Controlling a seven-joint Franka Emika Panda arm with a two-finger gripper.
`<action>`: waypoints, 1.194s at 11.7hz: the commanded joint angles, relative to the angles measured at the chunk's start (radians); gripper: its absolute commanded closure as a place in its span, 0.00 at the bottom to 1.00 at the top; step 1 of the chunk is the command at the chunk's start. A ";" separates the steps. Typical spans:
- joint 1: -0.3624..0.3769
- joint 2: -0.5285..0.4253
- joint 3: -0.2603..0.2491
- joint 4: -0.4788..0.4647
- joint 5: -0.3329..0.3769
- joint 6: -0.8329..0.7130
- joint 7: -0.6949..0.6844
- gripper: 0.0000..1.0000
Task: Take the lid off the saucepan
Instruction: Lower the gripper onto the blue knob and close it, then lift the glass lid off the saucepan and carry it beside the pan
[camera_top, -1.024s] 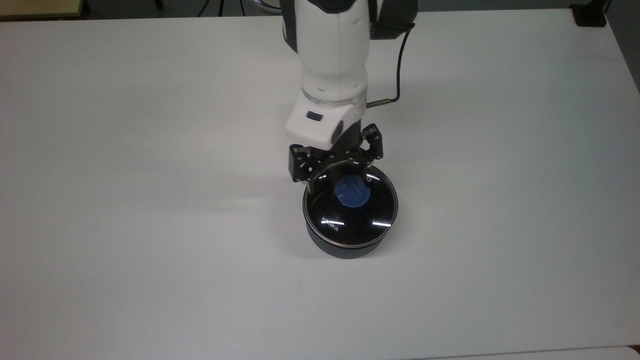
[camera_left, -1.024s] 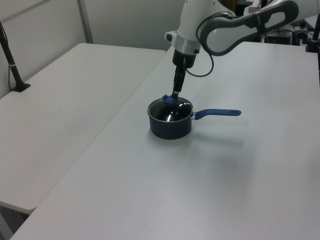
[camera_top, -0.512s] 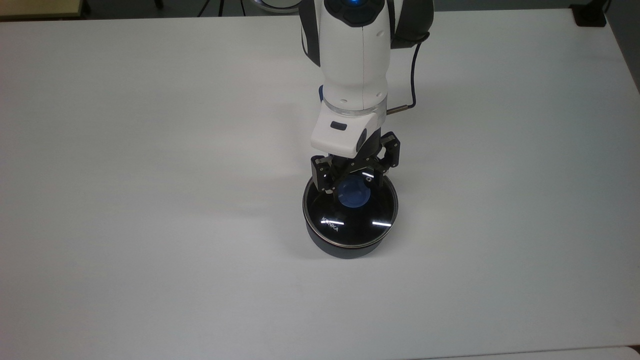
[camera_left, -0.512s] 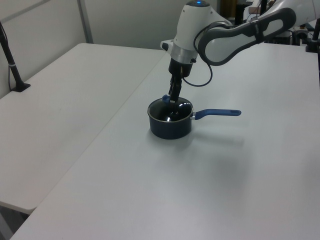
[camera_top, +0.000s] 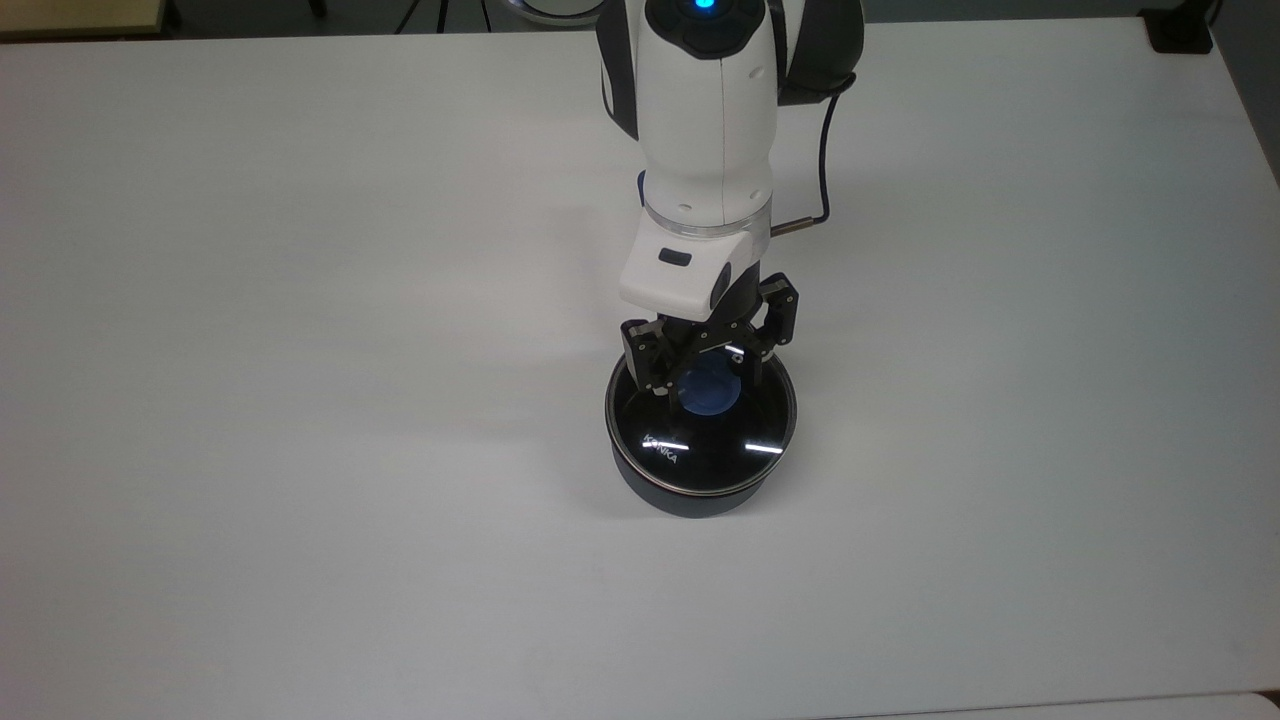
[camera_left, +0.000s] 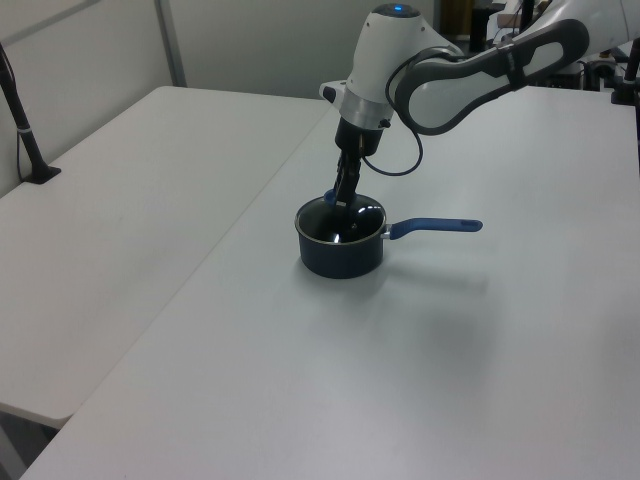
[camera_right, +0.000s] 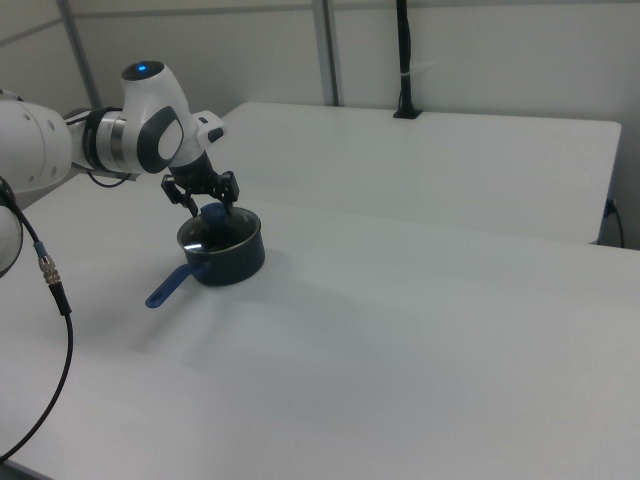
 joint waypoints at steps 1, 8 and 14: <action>-0.004 0.016 -0.005 0.022 0.012 0.037 -0.031 0.48; -0.013 -0.059 -0.015 0.011 -0.015 -0.075 -0.085 0.59; -0.212 -0.265 -0.010 -0.270 -0.034 -0.114 -0.188 0.59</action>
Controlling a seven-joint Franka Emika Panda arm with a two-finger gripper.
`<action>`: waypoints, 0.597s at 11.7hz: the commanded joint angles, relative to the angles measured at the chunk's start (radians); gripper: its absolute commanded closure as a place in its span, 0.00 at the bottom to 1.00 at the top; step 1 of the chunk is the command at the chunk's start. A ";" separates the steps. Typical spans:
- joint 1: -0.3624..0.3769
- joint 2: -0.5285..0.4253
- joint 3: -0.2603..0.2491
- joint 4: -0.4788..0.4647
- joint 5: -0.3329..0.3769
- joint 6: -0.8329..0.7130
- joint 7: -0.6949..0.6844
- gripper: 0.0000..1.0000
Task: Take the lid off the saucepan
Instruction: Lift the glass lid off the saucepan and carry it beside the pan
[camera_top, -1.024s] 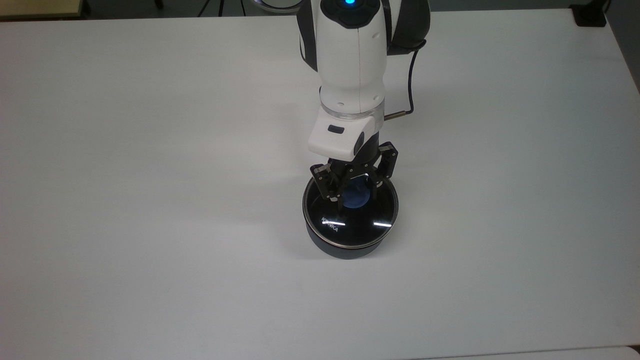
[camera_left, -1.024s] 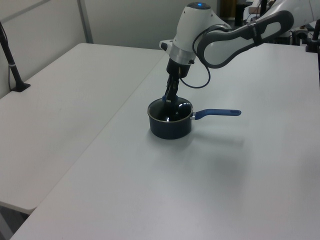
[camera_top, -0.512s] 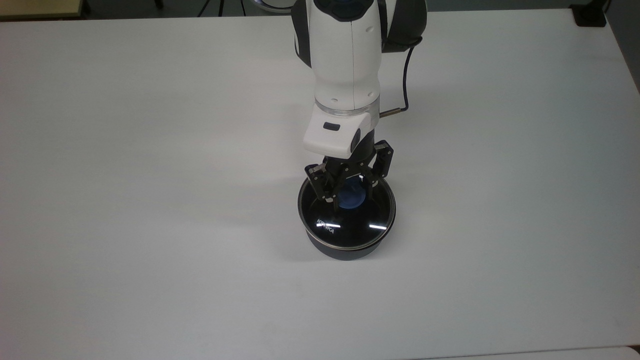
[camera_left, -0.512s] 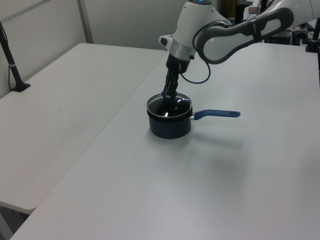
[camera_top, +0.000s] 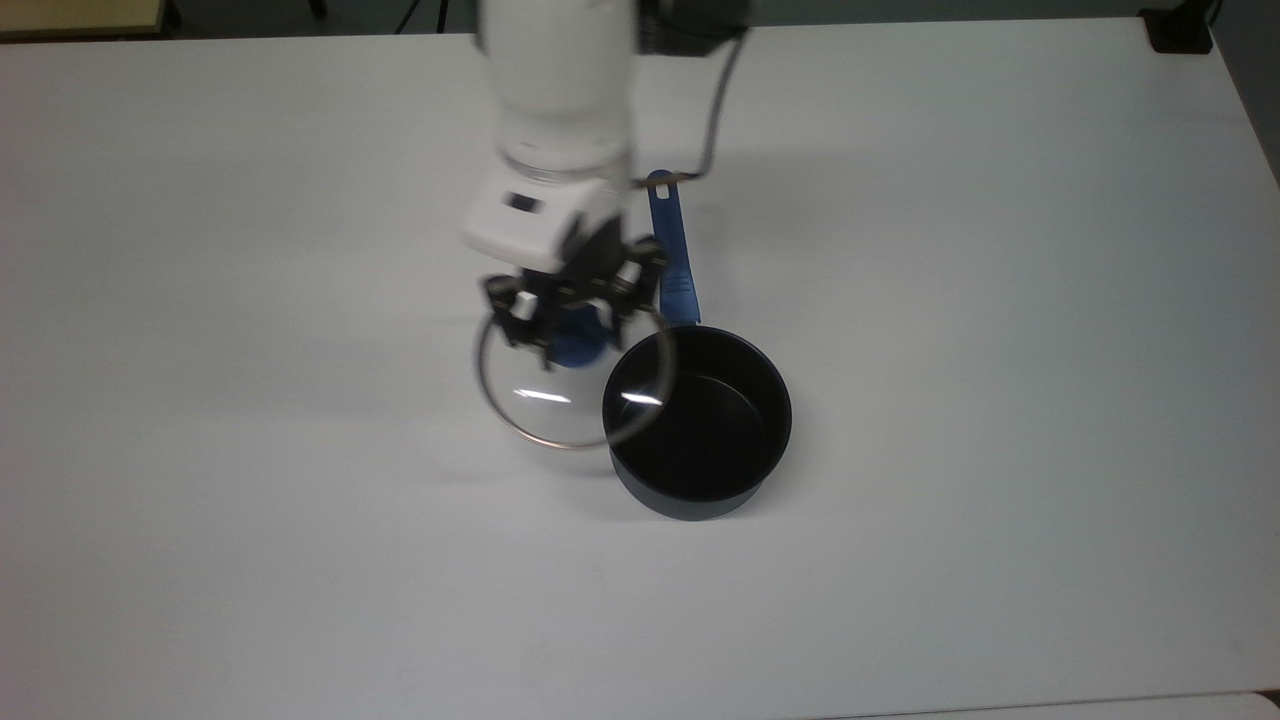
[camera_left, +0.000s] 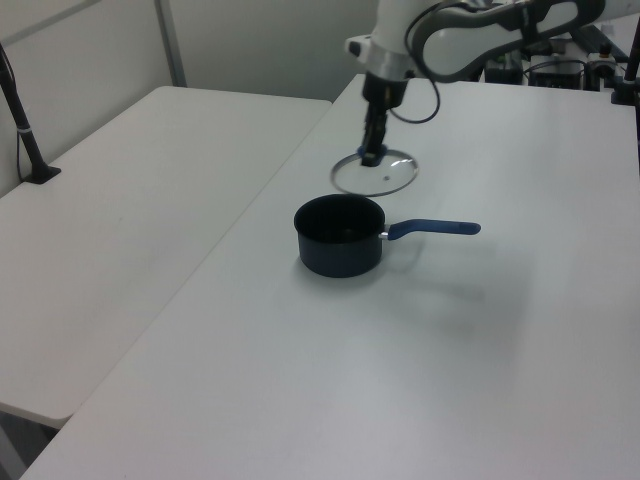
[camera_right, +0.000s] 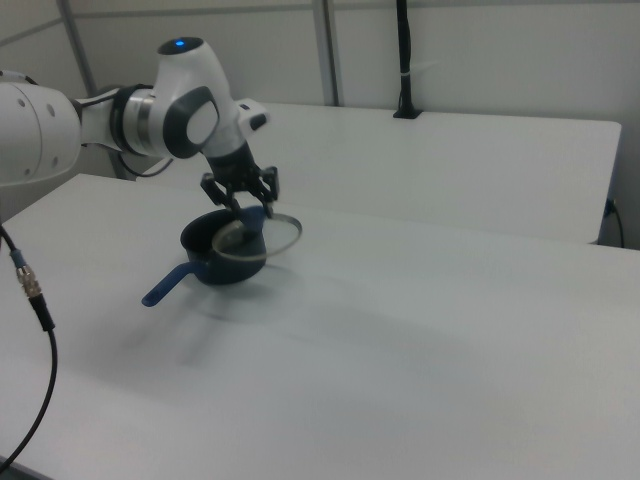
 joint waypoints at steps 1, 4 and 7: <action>-0.088 -0.145 0.005 -0.243 -0.014 0.012 -0.066 0.59; -0.120 -0.169 0.011 -0.412 -0.061 0.114 -0.059 0.59; -0.116 -0.171 0.011 -0.497 -0.063 0.207 -0.001 0.59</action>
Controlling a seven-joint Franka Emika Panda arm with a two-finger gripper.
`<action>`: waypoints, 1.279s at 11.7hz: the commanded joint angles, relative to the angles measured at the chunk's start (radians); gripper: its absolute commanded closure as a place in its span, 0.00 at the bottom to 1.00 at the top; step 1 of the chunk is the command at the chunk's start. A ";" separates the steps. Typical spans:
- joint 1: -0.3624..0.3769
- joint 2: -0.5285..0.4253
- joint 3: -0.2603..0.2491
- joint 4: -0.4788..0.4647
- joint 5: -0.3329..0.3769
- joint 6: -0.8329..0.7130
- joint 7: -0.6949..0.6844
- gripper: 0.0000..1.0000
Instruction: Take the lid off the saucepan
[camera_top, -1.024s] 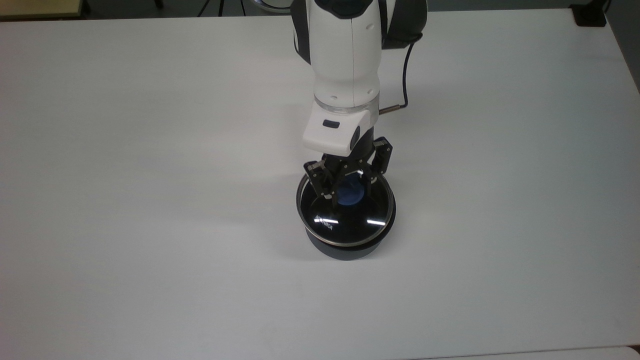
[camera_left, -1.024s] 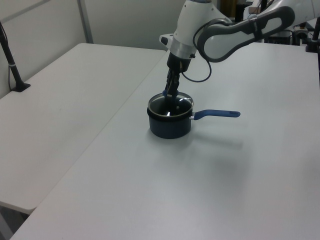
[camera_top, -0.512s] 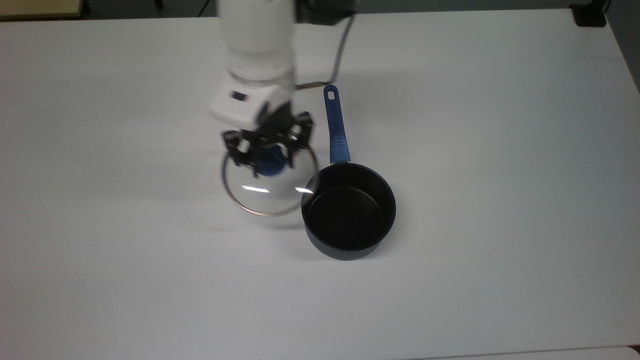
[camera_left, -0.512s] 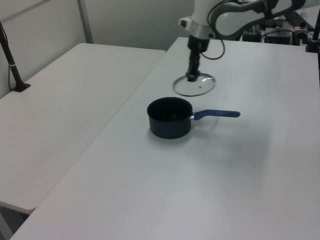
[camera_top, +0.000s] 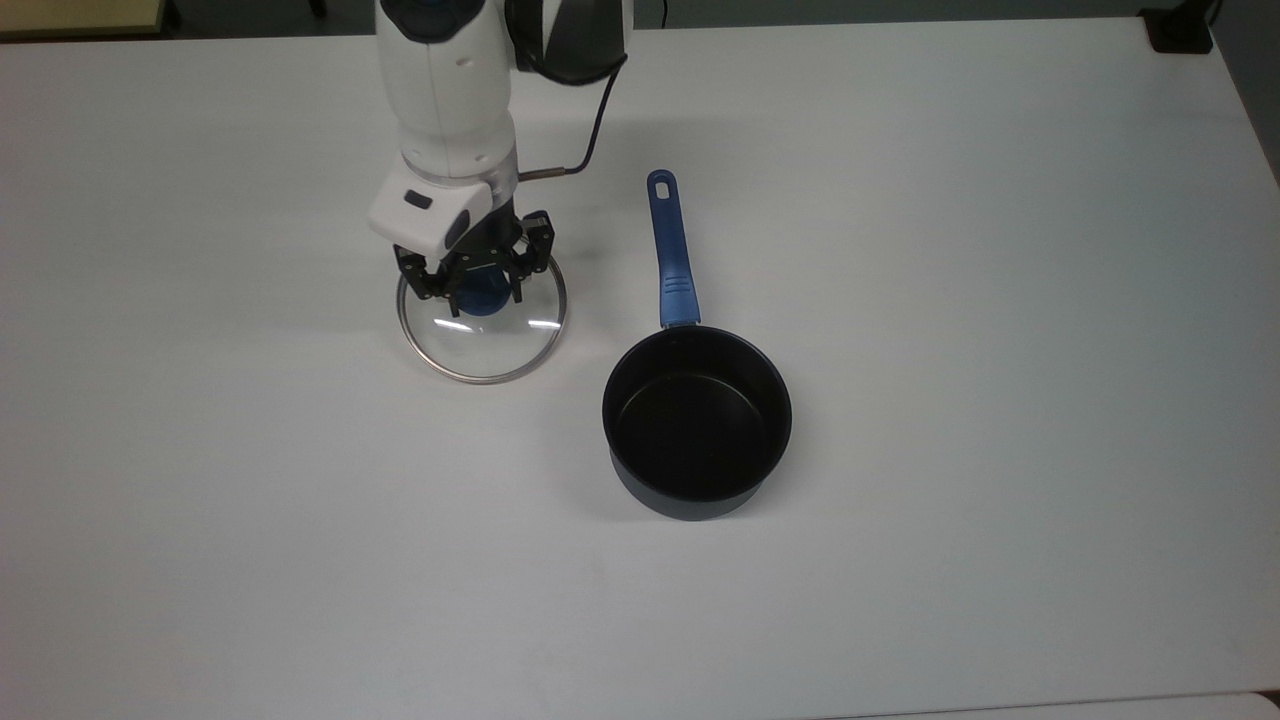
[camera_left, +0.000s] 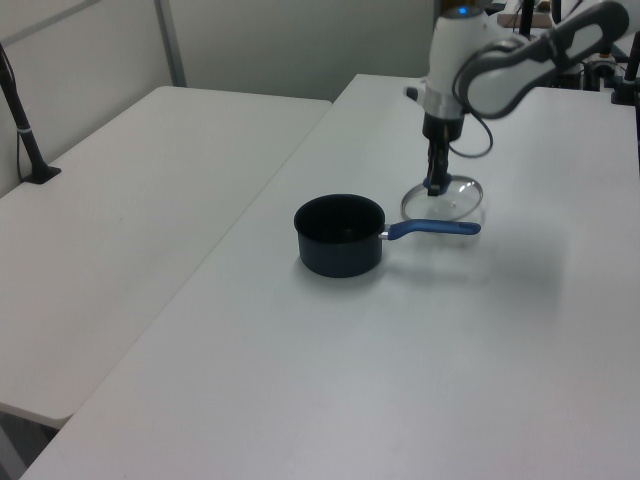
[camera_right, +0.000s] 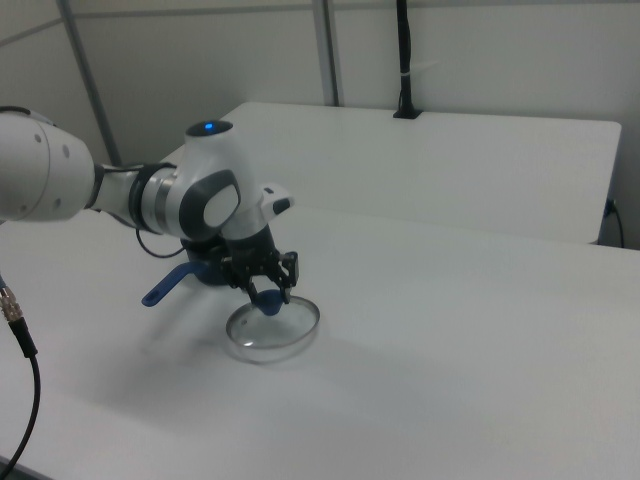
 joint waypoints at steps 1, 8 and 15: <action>0.002 -0.063 0.008 -0.110 -0.016 0.047 0.052 0.56; 0.012 -0.138 0.013 0.270 -0.006 -0.577 0.165 0.00; 0.201 -0.250 -0.078 0.307 -0.014 -0.690 0.469 0.00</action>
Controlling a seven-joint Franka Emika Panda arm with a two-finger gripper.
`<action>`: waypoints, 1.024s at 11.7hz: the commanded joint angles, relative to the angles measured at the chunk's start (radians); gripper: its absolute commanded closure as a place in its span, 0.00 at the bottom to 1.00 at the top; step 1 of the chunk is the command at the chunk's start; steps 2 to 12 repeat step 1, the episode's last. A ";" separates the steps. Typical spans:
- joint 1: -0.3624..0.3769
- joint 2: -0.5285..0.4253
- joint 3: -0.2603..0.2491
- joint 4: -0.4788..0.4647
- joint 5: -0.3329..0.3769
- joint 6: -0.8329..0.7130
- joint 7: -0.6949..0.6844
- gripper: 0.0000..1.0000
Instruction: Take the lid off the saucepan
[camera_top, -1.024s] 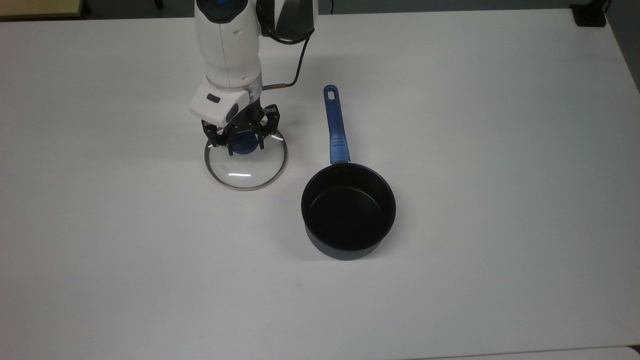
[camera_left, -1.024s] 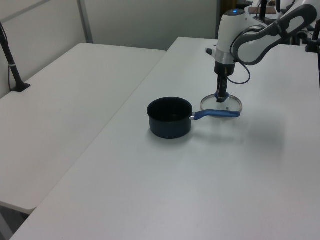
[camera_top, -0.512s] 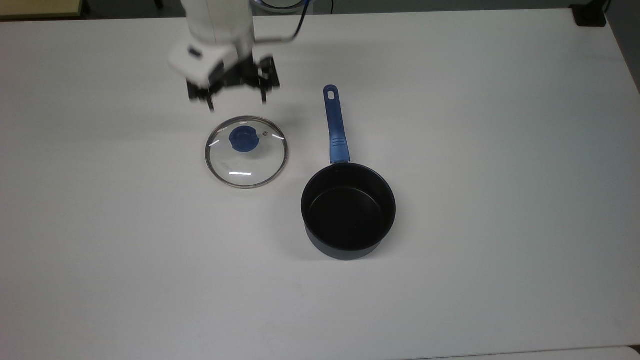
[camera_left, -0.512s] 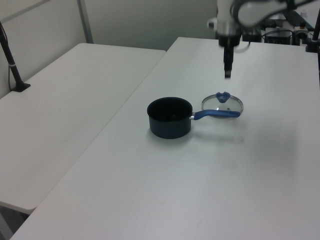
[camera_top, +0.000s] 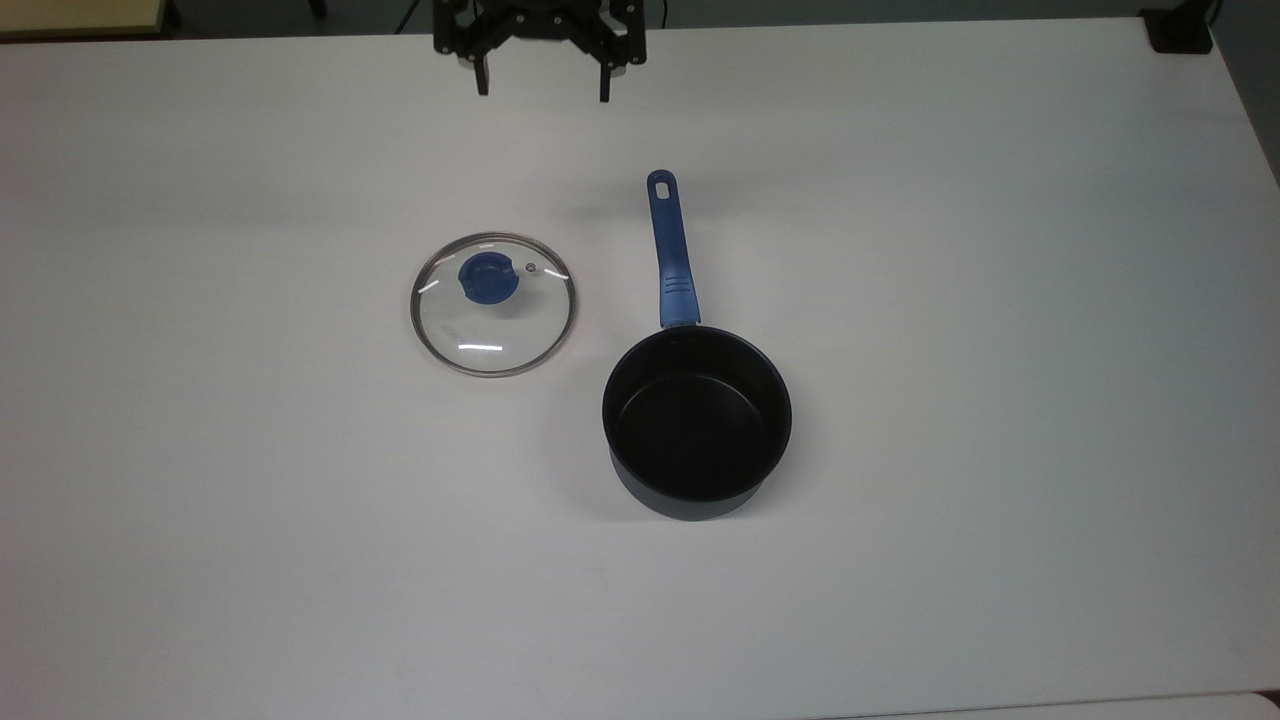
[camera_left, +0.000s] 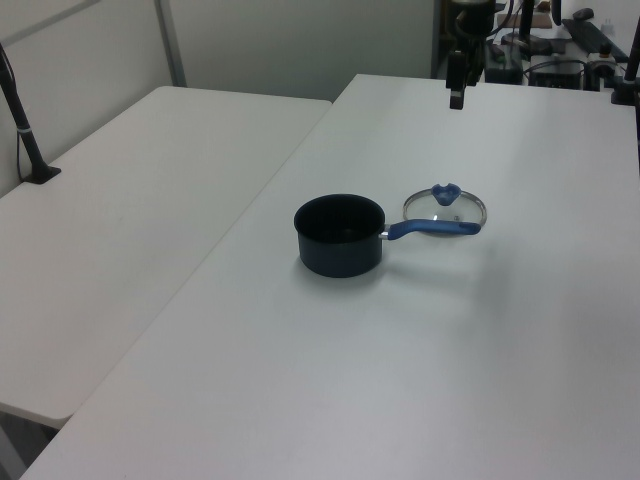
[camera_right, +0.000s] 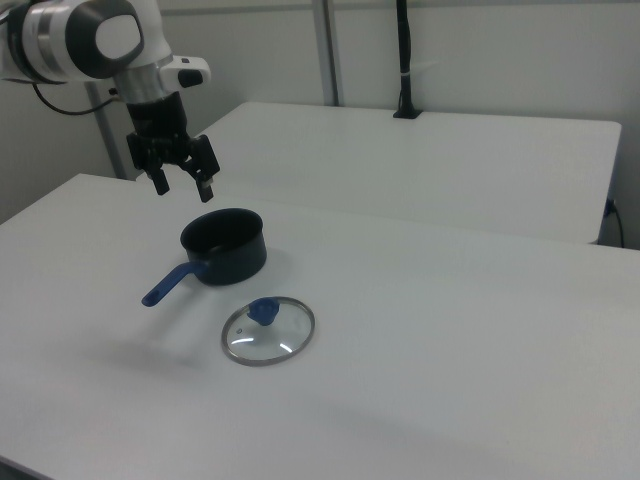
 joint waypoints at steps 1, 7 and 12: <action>0.046 -0.017 -0.057 -0.006 -0.013 -0.045 0.021 0.00; 0.046 -0.017 -0.057 -0.006 -0.013 -0.045 0.021 0.00; 0.046 -0.017 -0.057 -0.006 -0.013 -0.045 0.021 0.00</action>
